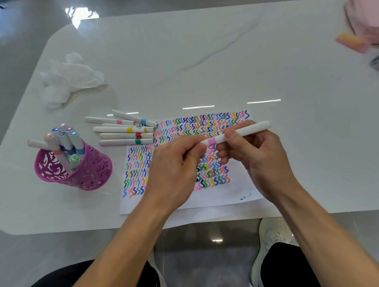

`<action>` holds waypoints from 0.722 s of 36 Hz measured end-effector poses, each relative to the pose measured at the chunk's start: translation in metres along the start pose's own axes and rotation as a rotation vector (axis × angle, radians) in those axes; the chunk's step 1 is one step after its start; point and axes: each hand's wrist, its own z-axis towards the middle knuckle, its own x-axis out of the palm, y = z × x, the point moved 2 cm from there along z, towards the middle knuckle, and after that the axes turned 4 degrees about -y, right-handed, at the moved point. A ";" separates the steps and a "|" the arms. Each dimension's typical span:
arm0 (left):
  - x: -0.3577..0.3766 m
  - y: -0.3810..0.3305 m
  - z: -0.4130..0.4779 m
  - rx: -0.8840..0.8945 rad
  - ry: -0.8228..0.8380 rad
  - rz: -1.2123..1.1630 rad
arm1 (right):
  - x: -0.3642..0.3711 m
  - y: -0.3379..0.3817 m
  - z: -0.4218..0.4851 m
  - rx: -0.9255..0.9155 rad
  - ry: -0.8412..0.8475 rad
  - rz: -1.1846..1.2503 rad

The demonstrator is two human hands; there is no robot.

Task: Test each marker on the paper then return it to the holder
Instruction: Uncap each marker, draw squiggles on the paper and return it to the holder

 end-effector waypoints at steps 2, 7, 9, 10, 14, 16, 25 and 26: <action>-0.001 0.000 0.000 0.005 0.004 0.009 | 0.001 -0.001 0.000 0.002 0.003 -0.009; -0.006 -0.005 0.007 0.000 -0.033 -0.006 | 0.003 0.000 0.004 0.049 0.022 0.047; -0.010 -0.008 0.009 -0.014 -0.061 -0.076 | 0.005 0.000 0.006 0.076 0.037 0.065; -0.012 -0.009 0.009 -0.019 -0.075 -0.112 | 0.005 0.000 0.007 0.089 0.035 0.066; -0.022 -0.014 0.009 0.014 -0.195 -0.172 | 0.004 -0.004 0.012 0.158 -0.054 0.070; -0.027 -0.013 0.009 0.032 -0.278 -0.160 | 0.000 -0.008 0.016 0.189 -0.145 0.072; -0.050 -0.020 0.001 0.302 -0.532 0.121 | -0.014 -0.014 0.024 0.183 -0.335 0.017; -0.051 -0.021 -0.001 0.328 -0.533 0.145 | -0.013 -0.014 0.024 0.179 -0.334 0.012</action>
